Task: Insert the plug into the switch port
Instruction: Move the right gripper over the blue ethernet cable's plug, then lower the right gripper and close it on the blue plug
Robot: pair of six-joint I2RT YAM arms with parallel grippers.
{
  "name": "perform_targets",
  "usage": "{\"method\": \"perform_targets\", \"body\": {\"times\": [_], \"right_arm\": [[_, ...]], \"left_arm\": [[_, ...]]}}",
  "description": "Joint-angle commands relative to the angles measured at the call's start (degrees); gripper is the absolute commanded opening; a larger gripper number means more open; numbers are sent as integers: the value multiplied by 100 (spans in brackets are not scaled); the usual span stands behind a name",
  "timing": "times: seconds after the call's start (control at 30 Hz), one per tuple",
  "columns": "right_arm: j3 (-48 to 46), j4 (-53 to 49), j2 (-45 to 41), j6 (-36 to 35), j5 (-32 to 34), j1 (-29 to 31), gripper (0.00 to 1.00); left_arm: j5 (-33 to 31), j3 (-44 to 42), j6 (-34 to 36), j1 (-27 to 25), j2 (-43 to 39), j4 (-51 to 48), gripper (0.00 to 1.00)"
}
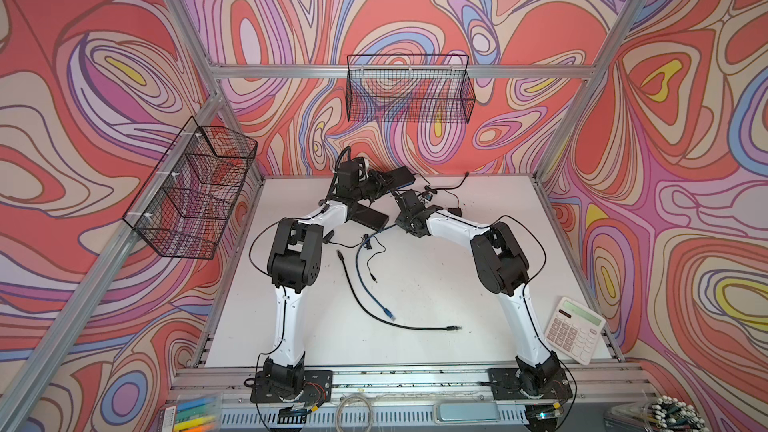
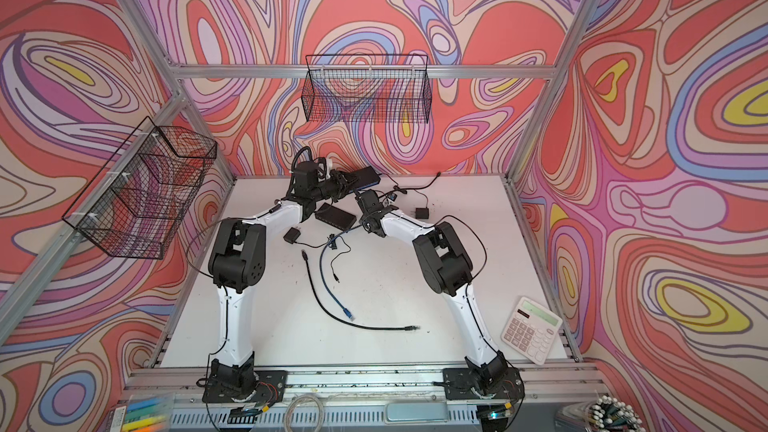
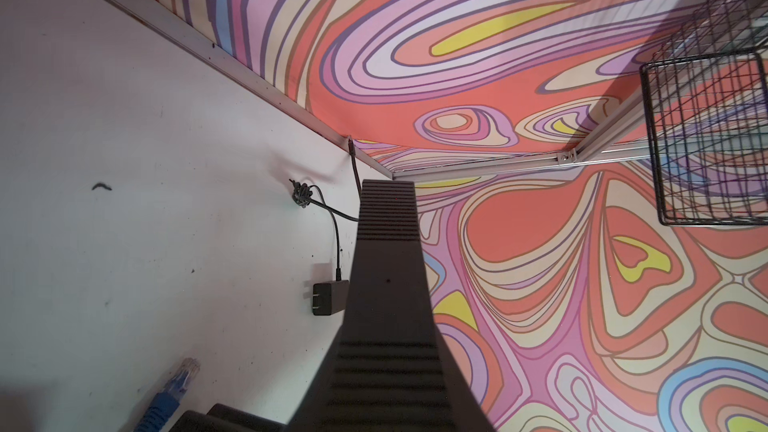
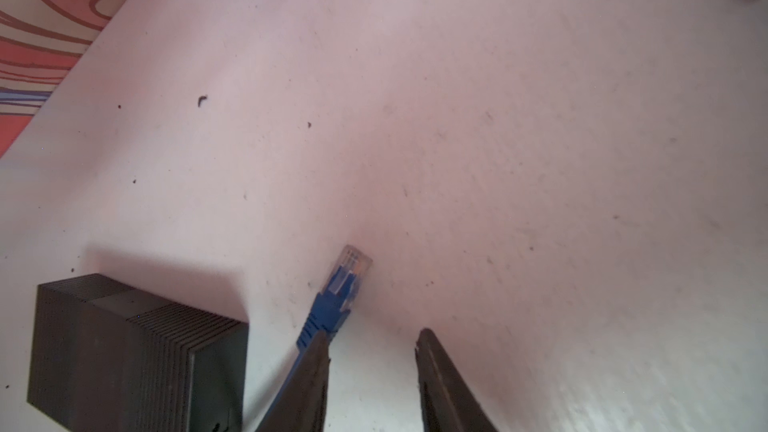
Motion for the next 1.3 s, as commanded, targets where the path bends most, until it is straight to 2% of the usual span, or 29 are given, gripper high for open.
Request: {"method": "perform_targets", "body": {"times": [0.0,0.27,0.63,0.93,1.17,1.27], "right_arm": [[200,195,114,-16,-160,12,37],[395,112,265,92,-241,21,40],[897,-212,692,172,-222,112,40],[982,-671,721,173,-34,261,39],[1022,-650,881,253,-208,367,37],[1032,-690,930,254,-257,372,31]], "left_arm": [[303,46,-62,-31,72,271,4],[289,47,-137,-25,108,348,4],[298,-3,-242,-27,160,528,5],[297,-8,-282,-12,178,610,5],[295,-96,-358,-8,177,734,5],[310,-113,-363,7,187,752,5]]}}
